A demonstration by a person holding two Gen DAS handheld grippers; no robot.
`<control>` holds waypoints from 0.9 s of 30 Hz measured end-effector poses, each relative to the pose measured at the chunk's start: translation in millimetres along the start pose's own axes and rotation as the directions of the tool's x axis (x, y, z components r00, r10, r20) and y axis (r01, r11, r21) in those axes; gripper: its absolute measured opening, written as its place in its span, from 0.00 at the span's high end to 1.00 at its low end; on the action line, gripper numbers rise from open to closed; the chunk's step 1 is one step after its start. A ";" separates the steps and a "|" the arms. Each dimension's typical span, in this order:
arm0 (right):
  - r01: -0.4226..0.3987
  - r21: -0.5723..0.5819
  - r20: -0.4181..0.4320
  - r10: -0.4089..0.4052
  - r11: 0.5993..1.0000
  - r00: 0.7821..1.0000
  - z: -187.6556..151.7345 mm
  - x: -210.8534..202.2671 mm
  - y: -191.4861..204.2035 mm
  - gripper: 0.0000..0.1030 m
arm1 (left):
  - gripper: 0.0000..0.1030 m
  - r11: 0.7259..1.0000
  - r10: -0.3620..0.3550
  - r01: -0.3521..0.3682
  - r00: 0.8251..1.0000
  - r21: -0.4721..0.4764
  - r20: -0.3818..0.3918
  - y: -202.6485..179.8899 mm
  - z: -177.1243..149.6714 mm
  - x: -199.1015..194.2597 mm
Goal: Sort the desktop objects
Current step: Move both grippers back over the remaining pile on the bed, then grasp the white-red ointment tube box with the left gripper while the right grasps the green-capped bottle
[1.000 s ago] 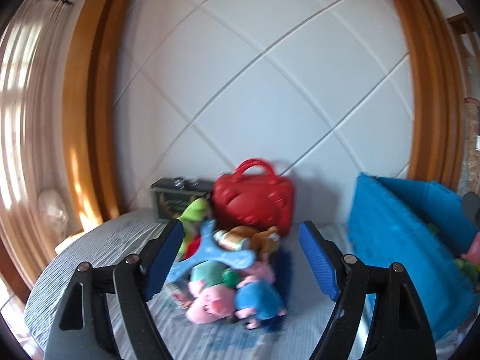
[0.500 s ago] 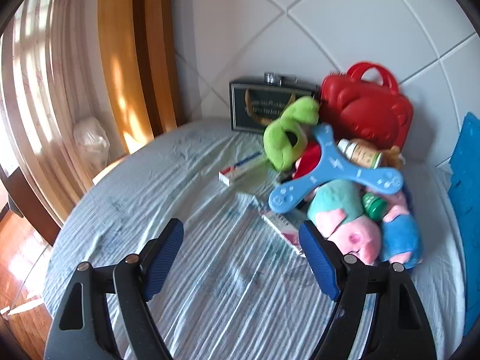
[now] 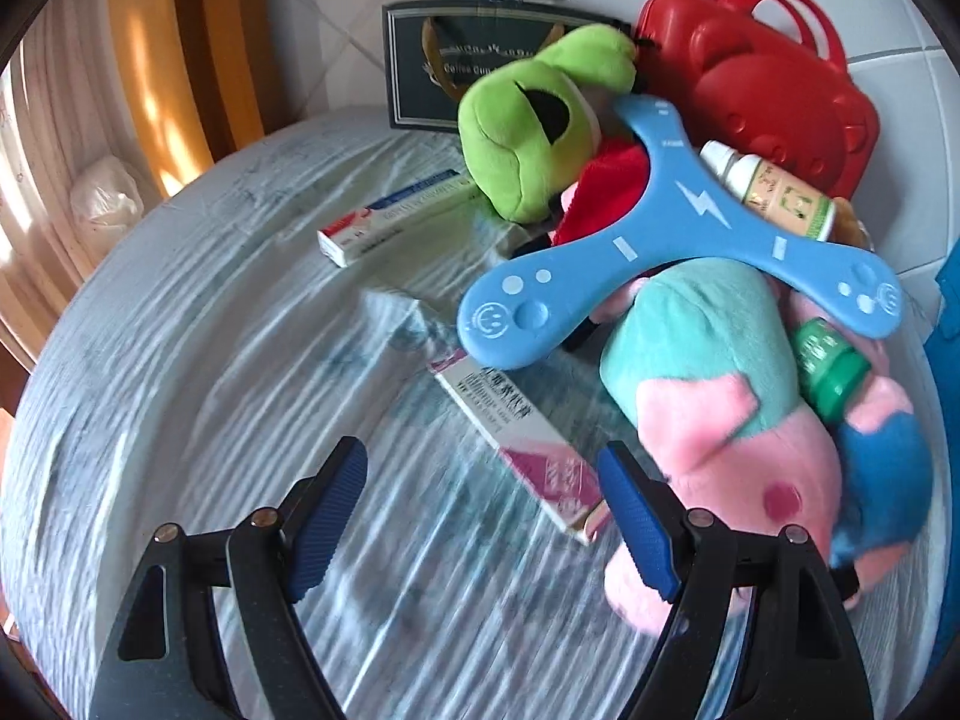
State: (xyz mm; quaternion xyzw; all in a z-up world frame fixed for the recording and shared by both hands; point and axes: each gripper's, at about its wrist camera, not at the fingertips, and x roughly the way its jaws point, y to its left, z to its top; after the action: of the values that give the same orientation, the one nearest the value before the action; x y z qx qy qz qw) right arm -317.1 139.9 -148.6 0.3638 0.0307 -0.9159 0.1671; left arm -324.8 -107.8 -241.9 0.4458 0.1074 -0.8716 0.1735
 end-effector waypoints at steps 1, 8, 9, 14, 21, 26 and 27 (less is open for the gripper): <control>-0.004 -0.001 -0.008 0.004 1.000 1.000 1.8 8.8 0.9 0.00 | 0.23 1.000 0.006 -0.006 1.000 -0.006 -0.015 -2.0 2.6 9.5; -0.041 -0.049 -0.071 0.038 0.998 0.997 5.2 62.4 21.1 0.00 | 0.27 1.000 0.011 -0.013 0.996 -0.023 -0.086 -6.1 -0.6 56.7; -0.043 -0.063 -0.077 0.038 0.997 0.996 5.6 67.5 25.1 0.00 | 0.33 1.000 0.023 -0.024 0.998 -0.015 -0.064 -7.8 -1.5 57.2; -0.046 -0.104 -0.123 0.033 0.994 0.992 8.7 90.4 38.8 0.29 | 0.59 1.000 0.013 -0.011 0.999 0.027 -0.048 -9.4 -0.4 54.4; -0.043 -0.161 -0.196 0.011 0.986 0.980 6.4 119.0 45.6 0.31 | 0.59 0.999 0.005 -0.004 1.000 0.035 -0.030 0.1 -2.8 53.9; -0.035 -0.176 -0.202 -0.001 0.984 0.979 8.0 123.4 46.9 0.51 | 0.73 0.999 -0.017 0.019 0.999 0.048 -0.037 -0.2 -3.8 52.0; -0.042 -0.173 -0.200 0.006 0.984 0.980 7.4 121.0 47.1 0.54 | 0.74 0.999 -0.018 0.020 0.999 0.047 -0.040 0.8 -4.6 51.7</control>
State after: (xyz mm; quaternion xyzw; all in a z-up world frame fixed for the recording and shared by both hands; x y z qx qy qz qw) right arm -388.7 59.9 -222.0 0.4375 0.1237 -0.8666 0.2058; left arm -349.1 -117.7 -286.7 0.4658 0.0945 -0.8665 0.1523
